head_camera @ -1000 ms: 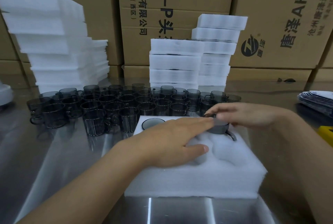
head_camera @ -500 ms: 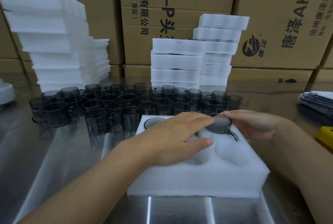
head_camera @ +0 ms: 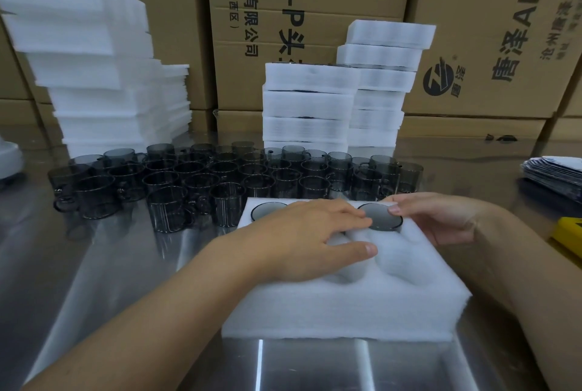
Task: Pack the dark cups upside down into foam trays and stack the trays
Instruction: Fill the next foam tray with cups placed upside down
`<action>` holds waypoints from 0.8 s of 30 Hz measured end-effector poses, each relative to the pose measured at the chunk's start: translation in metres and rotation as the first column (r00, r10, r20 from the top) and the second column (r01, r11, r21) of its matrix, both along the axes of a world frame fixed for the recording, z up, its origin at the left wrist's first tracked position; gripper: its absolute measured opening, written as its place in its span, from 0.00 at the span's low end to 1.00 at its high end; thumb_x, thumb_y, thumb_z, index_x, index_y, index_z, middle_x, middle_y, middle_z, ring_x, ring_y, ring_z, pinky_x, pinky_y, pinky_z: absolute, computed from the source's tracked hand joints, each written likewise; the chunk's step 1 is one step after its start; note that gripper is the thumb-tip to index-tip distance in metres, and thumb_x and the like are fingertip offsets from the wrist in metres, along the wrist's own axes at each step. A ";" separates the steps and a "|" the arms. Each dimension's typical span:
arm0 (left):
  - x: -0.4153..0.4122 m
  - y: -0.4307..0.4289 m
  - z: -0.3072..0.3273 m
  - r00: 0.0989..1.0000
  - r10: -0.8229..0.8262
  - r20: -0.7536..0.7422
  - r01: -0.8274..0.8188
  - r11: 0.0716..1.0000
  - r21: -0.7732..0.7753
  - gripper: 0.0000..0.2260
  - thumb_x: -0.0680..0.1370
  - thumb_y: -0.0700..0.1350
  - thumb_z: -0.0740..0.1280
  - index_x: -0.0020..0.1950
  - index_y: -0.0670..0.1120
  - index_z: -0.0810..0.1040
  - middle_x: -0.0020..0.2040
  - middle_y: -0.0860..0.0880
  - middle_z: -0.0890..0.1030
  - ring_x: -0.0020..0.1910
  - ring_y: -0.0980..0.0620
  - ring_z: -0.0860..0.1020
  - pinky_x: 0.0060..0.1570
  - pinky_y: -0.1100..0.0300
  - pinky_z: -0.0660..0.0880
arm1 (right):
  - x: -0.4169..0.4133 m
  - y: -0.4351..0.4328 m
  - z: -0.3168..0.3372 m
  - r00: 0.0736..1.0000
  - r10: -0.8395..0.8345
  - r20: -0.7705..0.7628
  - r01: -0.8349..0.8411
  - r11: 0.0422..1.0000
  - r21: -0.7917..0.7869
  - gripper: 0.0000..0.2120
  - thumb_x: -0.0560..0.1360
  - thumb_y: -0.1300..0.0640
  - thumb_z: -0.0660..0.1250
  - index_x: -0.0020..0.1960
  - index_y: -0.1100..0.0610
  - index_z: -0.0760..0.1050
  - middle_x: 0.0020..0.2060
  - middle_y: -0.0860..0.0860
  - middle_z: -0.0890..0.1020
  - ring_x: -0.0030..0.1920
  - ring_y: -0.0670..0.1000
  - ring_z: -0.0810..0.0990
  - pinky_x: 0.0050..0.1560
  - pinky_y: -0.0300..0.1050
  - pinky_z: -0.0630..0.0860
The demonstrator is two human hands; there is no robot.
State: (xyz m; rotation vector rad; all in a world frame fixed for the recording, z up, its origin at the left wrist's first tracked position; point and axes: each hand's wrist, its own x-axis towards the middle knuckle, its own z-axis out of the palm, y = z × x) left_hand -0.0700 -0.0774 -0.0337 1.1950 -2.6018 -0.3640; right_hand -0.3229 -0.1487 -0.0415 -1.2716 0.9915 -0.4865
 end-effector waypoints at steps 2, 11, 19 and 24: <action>-0.001 -0.002 0.001 1.000 0.006 -0.005 -0.006 1.000 -0.006 0.24 0.77 0.65 0.57 0.72 0.61 0.67 0.70 0.67 0.64 0.68 0.66 0.61 0.63 0.67 0.58 | 0.001 0.000 0.001 1.000 -0.017 -0.024 0.017 1.000 -0.005 0.21 0.67 0.57 0.70 0.60 0.59 0.76 0.55 0.59 0.82 0.50 0.56 0.83 0.50 0.50 0.80; -0.001 -0.007 -0.001 0.999 -0.001 -0.037 0.001 1.000 -0.008 0.23 0.77 0.63 0.61 0.70 0.59 0.70 0.70 0.65 0.67 0.69 0.64 0.63 0.67 0.65 0.59 | 0.002 0.000 0.000 0.999 -0.006 0.034 0.005 1.000 0.028 0.17 0.65 0.60 0.74 0.53 0.60 0.78 0.50 0.59 0.83 0.46 0.56 0.84 0.41 0.49 0.82; 0.002 -0.009 -0.008 0.998 -0.014 -0.058 0.013 1.000 -0.022 0.22 0.78 0.62 0.59 0.71 0.61 0.67 0.71 0.67 0.64 0.69 0.68 0.59 0.63 0.72 0.53 | 0.004 0.003 0.001 0.997 -0.045 -0.062 0.042 0.998 -0.047 0.15 0.67 0.58 0.71 0.53 0.58 0.79 0.50 0.57 0.84 0.47 0.54 0.84 0.41 0.46 0.81; 0.013 -0.005 0.008 0.991 0.029 -0.127 -0.063 0.960 -0.272 0.17 0.80 0.51 0.62 0.69 0.57 0.72 0.68 0.59 0.73 0.69 0.59 0.66 0.70 0.57 0.61 | 0.003 0.005 0.003 0.986 -0.043 -0.159 0.022 0.991 -0.129 0.26 0.64 0.42 0.73 0.58 0.54 0.80 0.55 0.56 0.83 0.52 0.54 0.83 0.46 0.44 0.80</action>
